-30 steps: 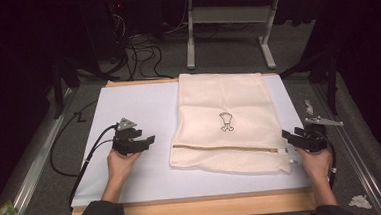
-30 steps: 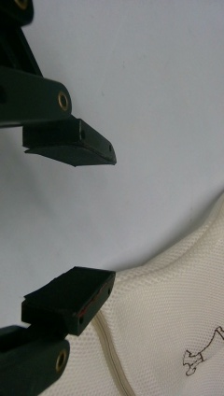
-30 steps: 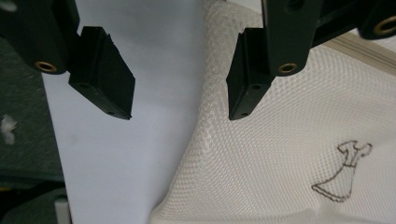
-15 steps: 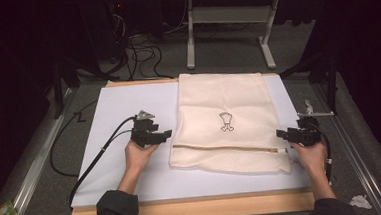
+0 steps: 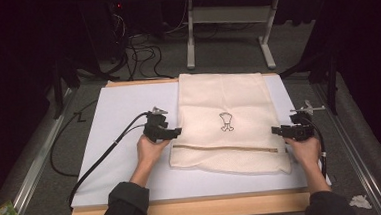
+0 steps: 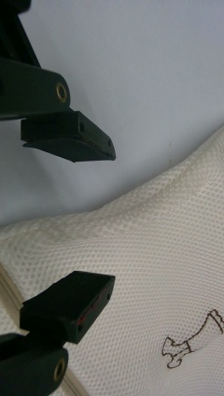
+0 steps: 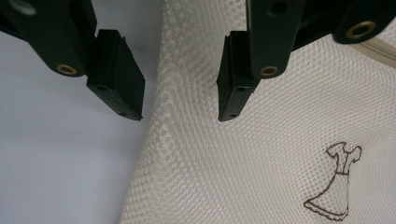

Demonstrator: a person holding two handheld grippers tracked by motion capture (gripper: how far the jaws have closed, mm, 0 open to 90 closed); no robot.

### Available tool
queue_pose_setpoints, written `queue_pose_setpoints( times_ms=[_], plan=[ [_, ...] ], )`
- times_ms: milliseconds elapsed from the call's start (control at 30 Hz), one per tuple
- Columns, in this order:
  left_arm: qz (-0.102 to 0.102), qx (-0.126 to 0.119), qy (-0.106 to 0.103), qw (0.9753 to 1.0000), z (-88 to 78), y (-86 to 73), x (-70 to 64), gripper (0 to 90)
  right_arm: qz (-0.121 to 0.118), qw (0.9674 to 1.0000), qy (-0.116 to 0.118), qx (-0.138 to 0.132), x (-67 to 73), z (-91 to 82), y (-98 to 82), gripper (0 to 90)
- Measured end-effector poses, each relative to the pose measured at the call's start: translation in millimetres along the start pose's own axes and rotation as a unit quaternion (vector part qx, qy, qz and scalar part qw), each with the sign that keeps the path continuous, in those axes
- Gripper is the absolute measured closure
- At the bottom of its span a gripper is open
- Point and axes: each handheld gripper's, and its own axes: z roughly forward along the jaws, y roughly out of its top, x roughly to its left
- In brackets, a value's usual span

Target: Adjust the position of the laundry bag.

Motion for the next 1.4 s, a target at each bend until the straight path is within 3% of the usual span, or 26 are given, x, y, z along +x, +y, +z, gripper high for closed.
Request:
queue_pose_setpoints(
  times_ms=[33, 133, 233, 433, 633, 733, 767, 867, 1267, 1400],
  plan=[
    [-0.003, 0.001, -0.003, 1.0, 2.4, 0.7, -0.9, 32.3, 0.001, 0.9999, 0.001, 0.013, 1.1, 4.8, 1.7, 47.3],
    [0.007, 0.006, 0.003, 0.9999, 11.5, 2.9, -8.0, 32.3, 0.001, 0.9997, -0.002, 0.025, 3.1, 10.4, 4.3, 44.8],
    [0.002, 0.009, 0.001, 1.0, 15.3, 3.0, -9.6, 33.0, 0.003, 0.9995, -0.001, 0.03, 5.6, 13.4, 6.1, 44.0],
    [0.007, 0.021, 0.012, 0.9997, 22.5, 3.0, -10.2, 37.0, 0.002, 0.9989, 0.0, 0.047, 7.5, 20.0, 6.1, 49.0],
    [0.013, 0.023, -0.002, 0.9997, 25.9, 1.1, -11.7, 63.0, -0.01, 0.9986, 0.003, 0.051, 5.7, 19.6, 5.7, 68.4],
    [0.016, 0.028, -0.004, 0.9995, 24.2, 1.5, -10.6, 80.6, -0.021, 0.9983, 0.011, 0.053, 7.1, 18.0, 6.3, 81.3],
    [0.015, 0.03, -0.006, 0.9994, 23.3, 2.1, -10.1, 82.1, -0.027, 0.9982, 0.01, 0.052, 7.7, 17.6, 6.7, 82.9],
    [0.012, 0.025, -0.009, 0.9996, 19.2, 4.7, -8.7, 84.9, -0.04, 0.998, 0.018, 0.046, 8.0, 17.2, 6.5, 85.2],
    [0.027, -0.001, -0.008, 0.9996, 1.7, 9.0, -10.4, 85.4, -0.046, 0.9984, 0.029, 0.018, 10.0, 10.3, 6.3, 85.4],
    [0.028, 0.0, -0.004, 0.9996, -2.7, 7.7, -7.7, 85.4, -0.048, 0.9981, 0.037, 0.013, 12.9, 9.5, 6.6, 85.4]
  ],
)
